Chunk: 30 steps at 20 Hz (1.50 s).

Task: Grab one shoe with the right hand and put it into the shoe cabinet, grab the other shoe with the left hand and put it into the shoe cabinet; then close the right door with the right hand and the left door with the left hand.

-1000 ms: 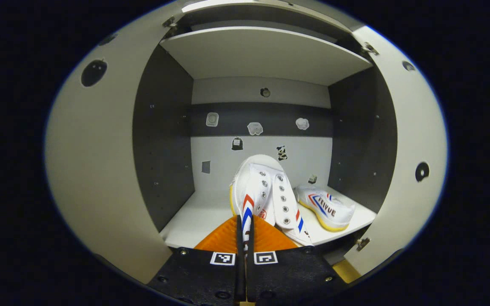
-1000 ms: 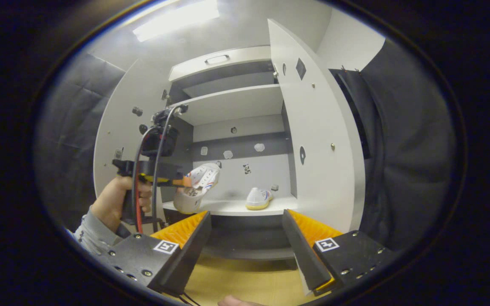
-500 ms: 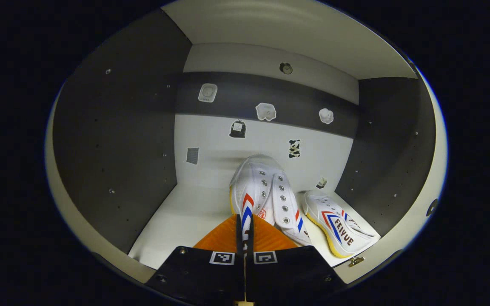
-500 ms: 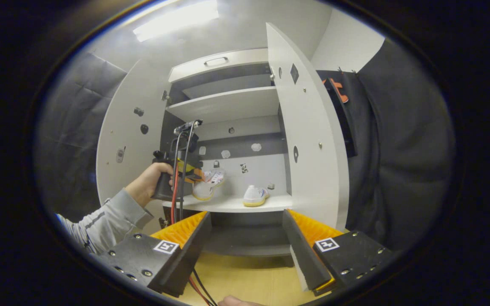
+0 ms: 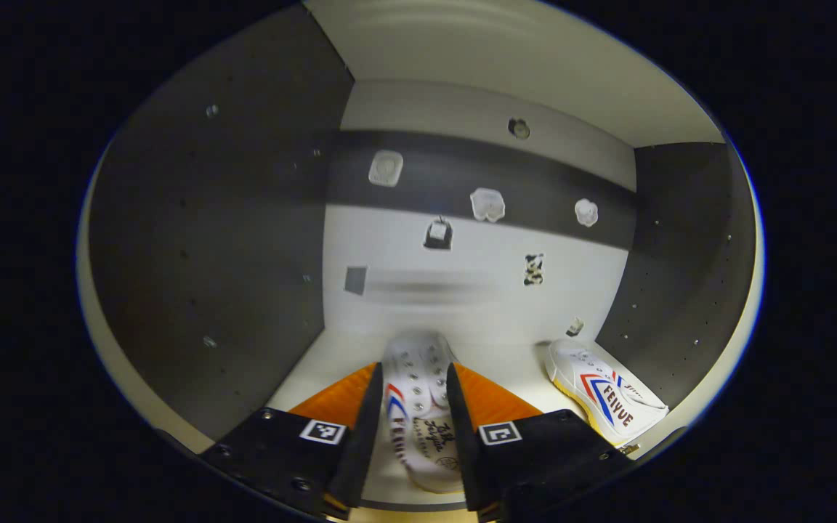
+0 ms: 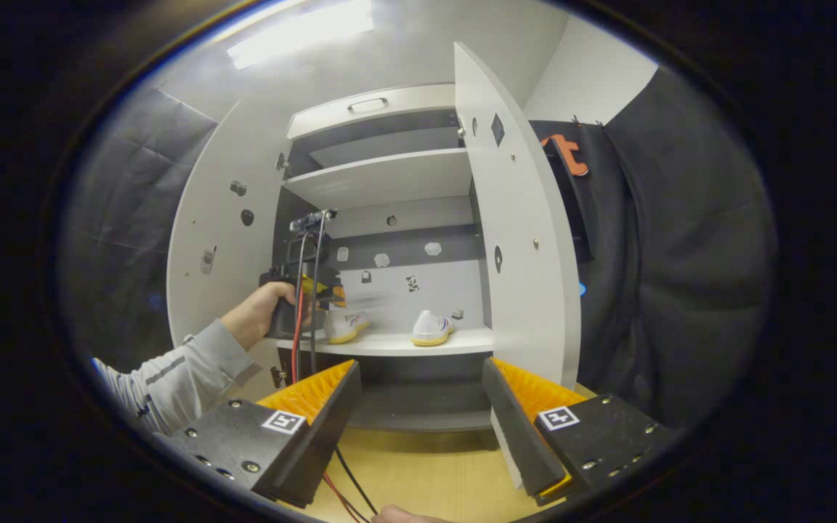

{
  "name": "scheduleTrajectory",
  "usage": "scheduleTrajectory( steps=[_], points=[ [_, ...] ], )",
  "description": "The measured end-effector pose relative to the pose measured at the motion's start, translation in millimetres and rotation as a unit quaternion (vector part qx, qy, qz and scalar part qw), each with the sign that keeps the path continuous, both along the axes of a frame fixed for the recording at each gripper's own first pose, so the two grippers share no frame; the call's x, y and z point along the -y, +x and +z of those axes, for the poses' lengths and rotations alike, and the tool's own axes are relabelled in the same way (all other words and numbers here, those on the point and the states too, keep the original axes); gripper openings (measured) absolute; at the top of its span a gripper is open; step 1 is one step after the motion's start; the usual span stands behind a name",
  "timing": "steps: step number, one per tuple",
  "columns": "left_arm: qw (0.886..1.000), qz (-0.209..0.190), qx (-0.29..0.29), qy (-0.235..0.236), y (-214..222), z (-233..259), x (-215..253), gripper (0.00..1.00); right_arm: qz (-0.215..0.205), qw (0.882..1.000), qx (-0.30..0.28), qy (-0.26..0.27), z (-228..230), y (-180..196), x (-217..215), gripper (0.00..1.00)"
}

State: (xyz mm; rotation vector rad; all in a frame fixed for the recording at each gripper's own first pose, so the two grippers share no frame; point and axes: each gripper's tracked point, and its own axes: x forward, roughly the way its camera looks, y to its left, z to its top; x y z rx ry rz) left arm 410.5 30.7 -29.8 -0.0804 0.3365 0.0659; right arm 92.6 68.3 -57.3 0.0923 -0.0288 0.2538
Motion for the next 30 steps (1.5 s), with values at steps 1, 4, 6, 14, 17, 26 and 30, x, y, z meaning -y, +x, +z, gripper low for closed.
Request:
scheduleTrajectory(
  steps=[1, 4, 6, 14, 17, 26, 30],
  points=[
    [1.000, 0.001, 0.003, 0.006, -10, 7, -1, 0.57, 0.000, 1.000, -0.001, 0.002, 0, -3, -1, 1.00],
    [1.000, -0.009, 0.014, -0.006, -42, 25, 9, 0.75, -0.004, 1.000, 0.000, 0.003, 1, -12, -1, 1.00],
    [0.999, -0.016, 0.041, -0.001, -67, 40, 12, 0.83, -0.010, 1.000, 0.009, -0.004, 5, -19, -1, 1.00],
    [0.995, -0.052, 0.087, 0.006, -202, 55, 23, 0.97, -0.053, 0.997, 0.046, -0.029, 19, -49, 25, 1.00],
    [0.994, -0.061, 0.089, -0.002, -255, 53, 21, 0.97, -0.072, 0.994, 0.058, -0.054, 31, -61, 40, 1.00],
    [0.986, -0.066, 0.148, 0.029, -377, 80, 3, 0.93, -0.105, 0.989, 0.055, -0.084, 85, -60, 118, 1.00],
    [0.982, -0.092, 0.159, 0.033, -412, 72, 14, 0.96, -0.096, 0.992, 0.022, -0.074, 104, -30, 170, 0.98]
  ],
)
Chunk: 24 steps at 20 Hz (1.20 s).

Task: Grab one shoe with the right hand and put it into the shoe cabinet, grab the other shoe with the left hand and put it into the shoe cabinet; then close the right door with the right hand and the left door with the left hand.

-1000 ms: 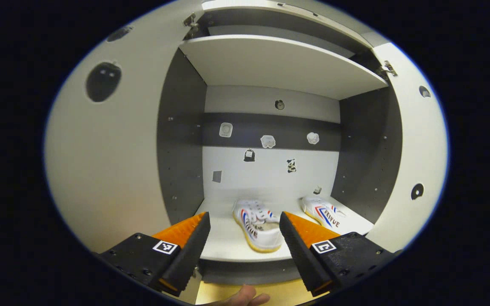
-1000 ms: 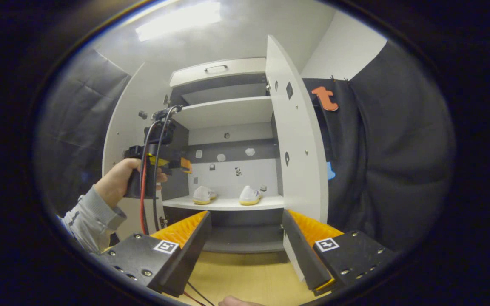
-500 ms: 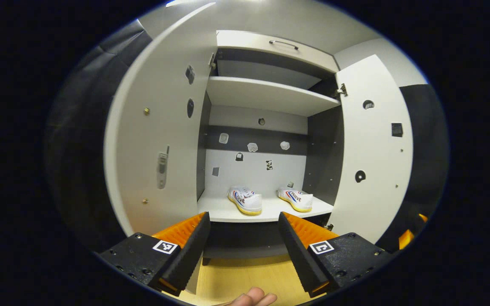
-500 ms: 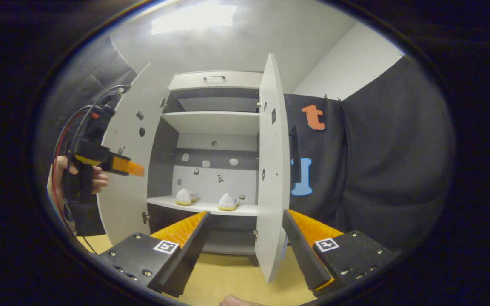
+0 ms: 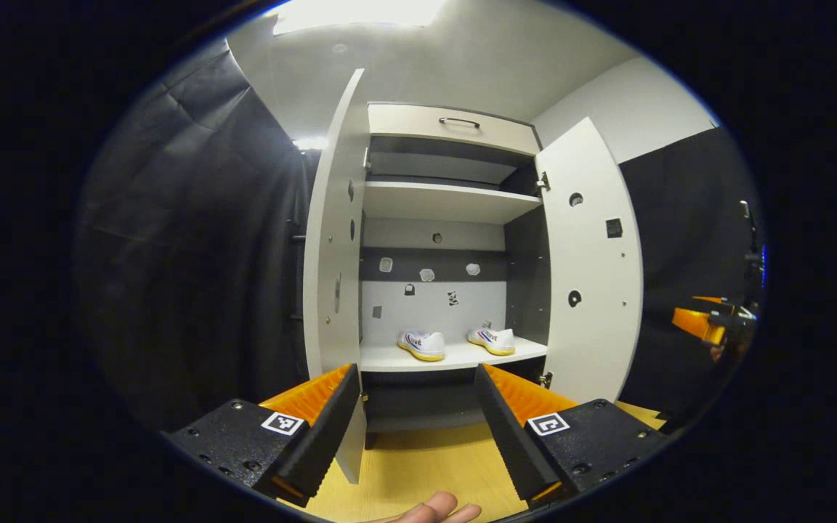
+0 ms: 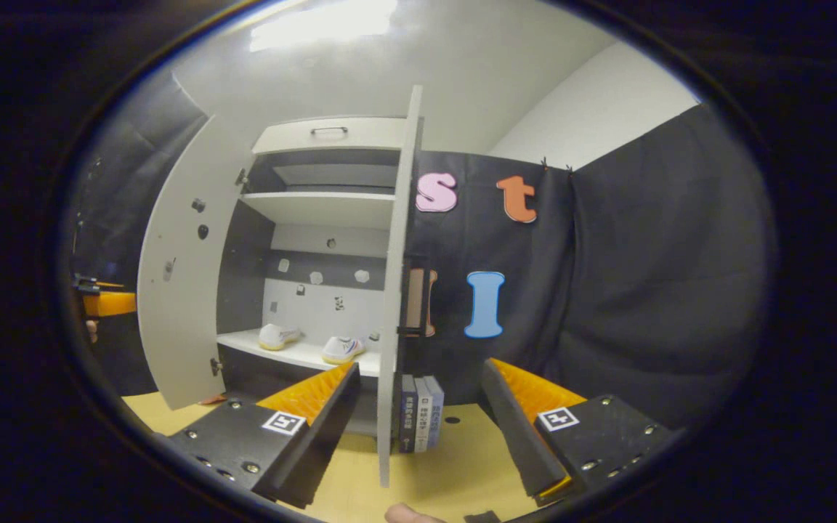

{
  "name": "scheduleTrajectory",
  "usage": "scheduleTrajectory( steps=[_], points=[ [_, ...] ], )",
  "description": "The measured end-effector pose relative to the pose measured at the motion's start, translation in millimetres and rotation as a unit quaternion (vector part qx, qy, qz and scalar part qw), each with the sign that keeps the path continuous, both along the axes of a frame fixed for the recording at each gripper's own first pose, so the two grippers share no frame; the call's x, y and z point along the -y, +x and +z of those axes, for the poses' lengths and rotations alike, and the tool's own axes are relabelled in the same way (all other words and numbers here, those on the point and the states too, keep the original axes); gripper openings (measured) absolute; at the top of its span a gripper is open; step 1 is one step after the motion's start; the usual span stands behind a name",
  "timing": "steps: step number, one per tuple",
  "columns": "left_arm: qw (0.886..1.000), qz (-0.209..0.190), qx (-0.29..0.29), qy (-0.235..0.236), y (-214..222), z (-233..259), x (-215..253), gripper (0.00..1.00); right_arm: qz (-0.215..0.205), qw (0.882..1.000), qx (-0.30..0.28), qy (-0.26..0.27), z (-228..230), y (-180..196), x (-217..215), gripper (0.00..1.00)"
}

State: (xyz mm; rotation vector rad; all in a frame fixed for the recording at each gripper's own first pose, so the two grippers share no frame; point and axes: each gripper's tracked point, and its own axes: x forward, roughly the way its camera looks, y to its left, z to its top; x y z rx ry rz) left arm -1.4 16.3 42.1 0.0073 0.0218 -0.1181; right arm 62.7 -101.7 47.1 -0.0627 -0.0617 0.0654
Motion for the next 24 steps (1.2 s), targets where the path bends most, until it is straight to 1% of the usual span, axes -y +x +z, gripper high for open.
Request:
scheduleTrajectory(
  steps=[1, 2, 3, 4, 5, 6, 7, 8, 11, 13, 15, 17, 18, 19, 21, 22, 23, 24],
  points=[
    [1.000, -0.003, 0.001, 0.002, -6, -2, 0, 0.93, 0.000, 1.000, -0.004, 0.001, 4, 10, 14, 0.97],
    [1.000, -0.006, -0.001, 0.004, -11, -7, -1, 0.96, -0.005, 1.000, -0.006, 0.003, 8, 21, 30, 1.00],
    [1.000, -0.009, -0.006, 0.005, -18, -13, -3, 0.92, -0.010, 1.000, -0.008, 0.003, 9, 34, 45, 0.98],
    [1.000, -0.012, -0.011, 0.002, -23, -20, -7, 0.96, -0.012, 1.000, -0.012, 0.000, 10, 44, 59, 0.98],
    [1.000, -0.016, -0.018, -0.003, -29, -26, -9, 0.96, -0.015, 1.000, -0.014, -0.007, 11, 55, 70, 0.98],
    [1.000, -0.020, -0.022, -0.002, -32, -28, -12, 0.98, -0.022, 1.000, -0.013, -0.012, 12, 65, 82, 1.00],
    [1.000, -0.018, -0.024, 0.002, -34, -30, -19, 0.97, -0.023, 0.999, -0.014, -0.017, 14, 73, 92, 0.98],
    [1.000, -0.010, -0.024, 0.005, -37, -29, -26, 0.97, -0.016, 0.999, -0.019, -0.021, 13, 80, 94, 1.00],
    [1.000, 0.014, -0.015, -0.003, -41, -26, -45, 0.97, -0.001, 0.999, -0.034, -0.031, 8, 105, 93, 1.00],
    [1.000, 0.012, -0.019, -0.015, -43, -27, -48, 0.96, -0.006, 0.998, -0.048, -0.027, 4, 122, 93, 1.00],
    [0.999, 0.009, -0.020, -0.023, -44, -26, -50, 0.96, 0.000, 0.998, -0.061, -0.012, 2, 134, 80, 0.98],
    [1.000, 0.003, -0.022, -0.019, -44, -28, -50, 0.96, 0.012, 0.998, -0.065, -0.007, -1, 142, 63, 1.00],
    [1.000, 0.001, -0.026, -0.018, -44, -29, -50, 0.96, 0.021, 0.997, -0.068, -0.006, -3, 144, 53, 0.98],
    [0.999, -0.002, -0.029, -0.020, -43, -30, -51, 0.96, 0.028, 0.997, -0.071, -0.004, -3, 146, 44, 1.00],
    [0.999, -0.002, -0.039, -0.028, -44, -36, -56, 0.96, 0.036, 0.997, -0.073, 0.016, -2, 149, 26, 1.00],
    [0.999, 0.002, -0.039, -0.031, -44, -37, -62, 0.96, 0.033, 0.996, -0.075, 0.018, -3, 146, 15, 0.95],
    [0.999, 0.007, -0.040, -0.034, -43, -38, -68, 0.96, 0.018, 0.998, -0.066, 0.007, -3, 147, 14, 0.90],
    [0.998, 0.011, -0.043, -0.036, -42, -41, -72, 0.96, 0.005, 0.998, -0.057, 0.000, 1, 146, 13, 0.83]
  ],
)
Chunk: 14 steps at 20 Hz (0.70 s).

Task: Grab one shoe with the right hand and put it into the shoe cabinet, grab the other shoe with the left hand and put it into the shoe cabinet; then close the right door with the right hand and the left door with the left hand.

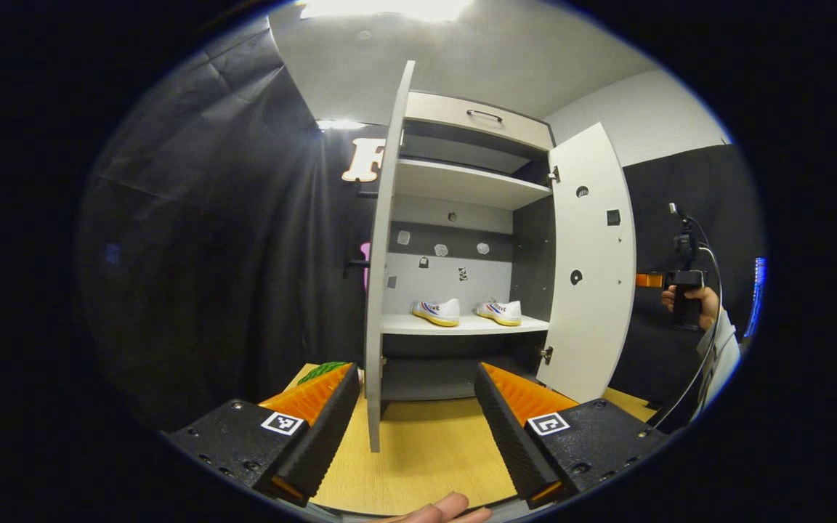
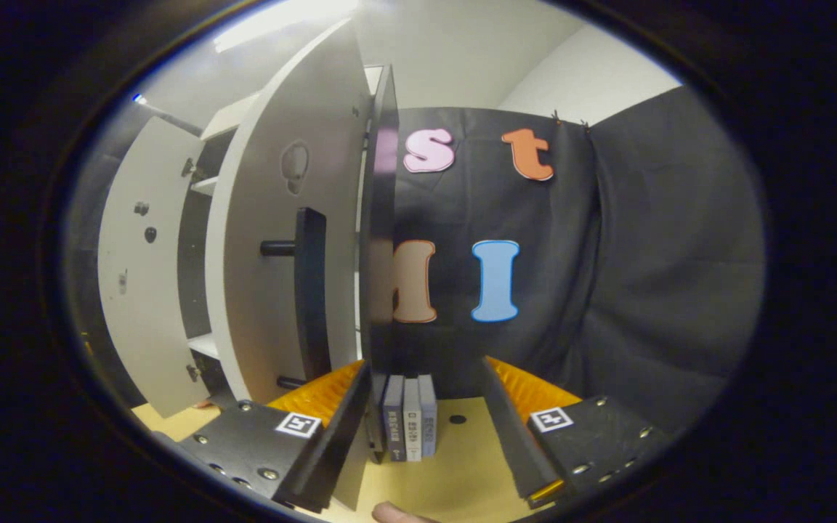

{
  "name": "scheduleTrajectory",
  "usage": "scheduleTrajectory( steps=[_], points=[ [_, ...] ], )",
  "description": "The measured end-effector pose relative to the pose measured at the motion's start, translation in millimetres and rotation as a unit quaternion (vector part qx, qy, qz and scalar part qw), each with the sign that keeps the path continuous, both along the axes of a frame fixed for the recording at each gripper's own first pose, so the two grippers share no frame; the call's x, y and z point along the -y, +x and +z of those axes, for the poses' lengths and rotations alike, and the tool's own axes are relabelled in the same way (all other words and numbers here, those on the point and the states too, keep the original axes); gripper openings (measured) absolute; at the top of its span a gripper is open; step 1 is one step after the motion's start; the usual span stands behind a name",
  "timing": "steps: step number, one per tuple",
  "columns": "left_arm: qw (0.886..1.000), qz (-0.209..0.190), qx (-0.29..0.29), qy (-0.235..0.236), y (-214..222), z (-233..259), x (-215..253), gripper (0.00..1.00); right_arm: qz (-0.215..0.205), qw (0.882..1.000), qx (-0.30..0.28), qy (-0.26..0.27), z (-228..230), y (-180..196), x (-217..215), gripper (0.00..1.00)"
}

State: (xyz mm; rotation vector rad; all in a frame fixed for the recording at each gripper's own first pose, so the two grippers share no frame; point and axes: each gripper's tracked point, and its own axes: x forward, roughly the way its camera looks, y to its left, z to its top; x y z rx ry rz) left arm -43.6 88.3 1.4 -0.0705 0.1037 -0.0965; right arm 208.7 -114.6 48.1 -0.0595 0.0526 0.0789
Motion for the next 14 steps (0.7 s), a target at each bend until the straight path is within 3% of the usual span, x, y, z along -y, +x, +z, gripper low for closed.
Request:
scheduleTrajectory(
  steps=[1, 7, 14],
  points=[
    [1.000, 0.003, -0.002, -0.003, 0, -1, -4, 0.96, -0.010, 1.000, 0.004, -0.007, 3, -2, -1, 0.77],
    [0.999, 0.027, -0.009, -0.018, 7, -3, -29, 0.96, -0.027, 0.999, 0.013, -0.015, 5, -9, -15, 0.80],
    [0.998, 0.054, -0.029, -0.026, 14, -14, -45, 0.96, 0.020, 1.000, -0.001, 0.014, -1, -16, -86, 0.80]
  ],
)
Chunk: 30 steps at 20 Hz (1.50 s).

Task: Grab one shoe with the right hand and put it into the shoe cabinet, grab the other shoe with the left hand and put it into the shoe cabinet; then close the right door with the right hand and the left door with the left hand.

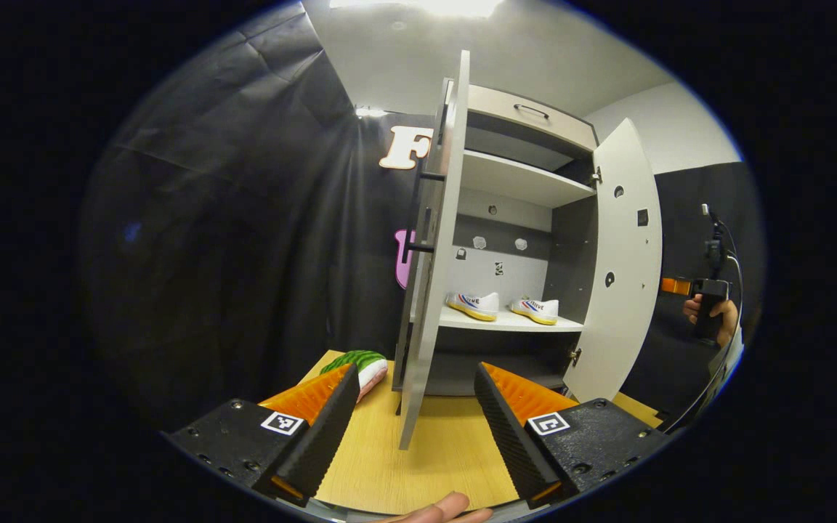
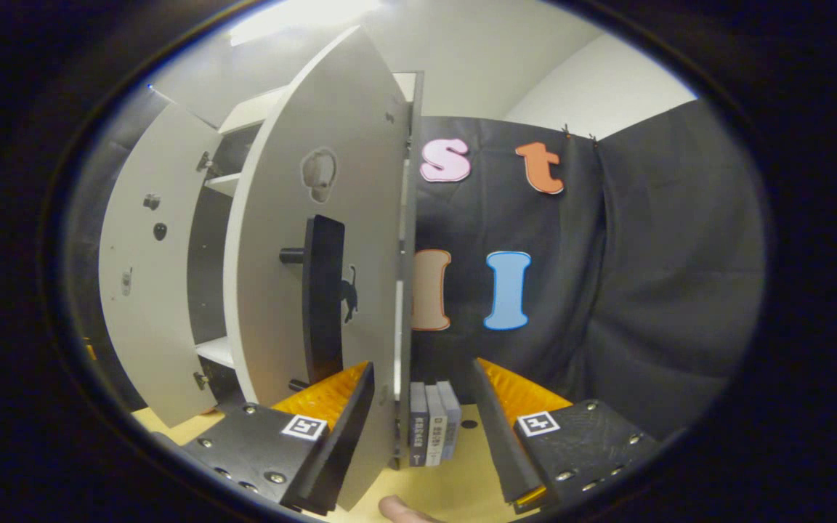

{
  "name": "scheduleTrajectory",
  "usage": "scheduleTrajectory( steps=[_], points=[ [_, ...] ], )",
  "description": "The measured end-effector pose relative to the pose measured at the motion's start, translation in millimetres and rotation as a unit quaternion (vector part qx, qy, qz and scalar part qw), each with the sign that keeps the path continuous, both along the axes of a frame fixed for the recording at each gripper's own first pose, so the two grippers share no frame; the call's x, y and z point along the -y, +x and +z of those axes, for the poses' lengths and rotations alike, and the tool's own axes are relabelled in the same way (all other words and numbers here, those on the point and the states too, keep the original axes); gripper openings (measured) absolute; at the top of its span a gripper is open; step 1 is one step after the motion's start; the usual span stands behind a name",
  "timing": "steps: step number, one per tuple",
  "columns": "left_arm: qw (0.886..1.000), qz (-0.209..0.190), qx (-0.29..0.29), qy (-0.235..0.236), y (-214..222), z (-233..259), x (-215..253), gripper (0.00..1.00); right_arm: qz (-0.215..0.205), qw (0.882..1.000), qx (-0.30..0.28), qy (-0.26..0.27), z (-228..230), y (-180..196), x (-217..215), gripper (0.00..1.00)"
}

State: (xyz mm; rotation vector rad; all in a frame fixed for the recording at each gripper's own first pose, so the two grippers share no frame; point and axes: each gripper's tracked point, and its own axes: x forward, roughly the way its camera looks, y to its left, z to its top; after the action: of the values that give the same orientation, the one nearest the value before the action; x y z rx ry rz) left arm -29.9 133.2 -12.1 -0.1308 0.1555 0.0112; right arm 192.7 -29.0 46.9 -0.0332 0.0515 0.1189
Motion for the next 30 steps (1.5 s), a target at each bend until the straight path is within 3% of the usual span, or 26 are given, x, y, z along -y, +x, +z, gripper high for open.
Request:
scheduleTrajectory(
  steps=[3, 6, 13, 14, 15, 16, 17, 18, 21, 23, 24, 25, 28, 30],
  points=[
    [1.000, 0.007, -0.009, 0.005, 3, -1, -7, 0.96, -0.017, 1.000, -0.002, 0.005, -4, -3, -33, 0.79],
    [0.999, 0.025, -0.011, 0.020, 8, 3, -23, 0.99, 0.022, 0.999, 0.027, -0.003, 0, -14, -75, 0.99],
    [0.998, 0.054, -0.001, 0.040, 13, 13, -45, 0.93, 0.037, 0.999, 0.027, -0.003, -9, -46, -100, 0.95],
    [0.998, 0.056, 0.003, 0.040, 15, 15, -49, 0.96, 0.035, 0.999, 0.028, -0.003, -9, -50, -99, 0.99],
    [0.997, 0.059, 0.010, 0.042, 20, 19, -54, 0.93, 0.029, 0.999, 0.029, 0.000, -9, -55, -96, 0.99],
    [0.997, 0.055, 0.021, 0.042, 26, 26, -61, 0.96, 0.015, 0.999, 0.027, 0.008, -10, -61, -90, 0.95],
    [0.997, 0.048, 0.031, 0.042, 33, 32, -66, 0.96, 0.002, 0.999, 0.027, 0.022, -10, -68, -85, 0.98],
    [0.997, 0.049, 0.034, 0.040, 41, 39, -75, 0.93, 0.001, 0.999, 0.028, 0.037, -9, -76, -86, 0.98],
    [0.996, 0.052, 0.056, 0.046, 70, 57, -95, 0.96, -0.005, 0.997, 0.042, 0.068, -4, -98, -84, 0.99],
    [0.996, 0.057, 0.047, 0.044, 87, 57, -103, 0.92, -0.022, 0.996, 0.044, 0.069, -7, -108, -75, 1.00],
    [0.996, 0.061, 0.046, 0.042, 98, 59, -106, 0.96, -0.021, 0.997, 0.044, 0.065, -8, -113, -78, 0.99],
    [0.996, 0.057, 0.047, 0.041, 106, 62, -105, 0.99, -0.016, 0.997, 0.043, 0.063, -8, -117, -81, 0.98],
    [0.996, 0.043, 0.065, 0.038, 130, 79, -97, 0.93, 0.014, 0.998, 0.033, 0.059, -12, -126, -93, 0.94],
    [0.993, 0.067, 0.092, 0.039, 147, 97, -104, 0.96, 0.047, 0.996, 0.025, 0.064, -14, -135, -110, 0.99]
  ],
)
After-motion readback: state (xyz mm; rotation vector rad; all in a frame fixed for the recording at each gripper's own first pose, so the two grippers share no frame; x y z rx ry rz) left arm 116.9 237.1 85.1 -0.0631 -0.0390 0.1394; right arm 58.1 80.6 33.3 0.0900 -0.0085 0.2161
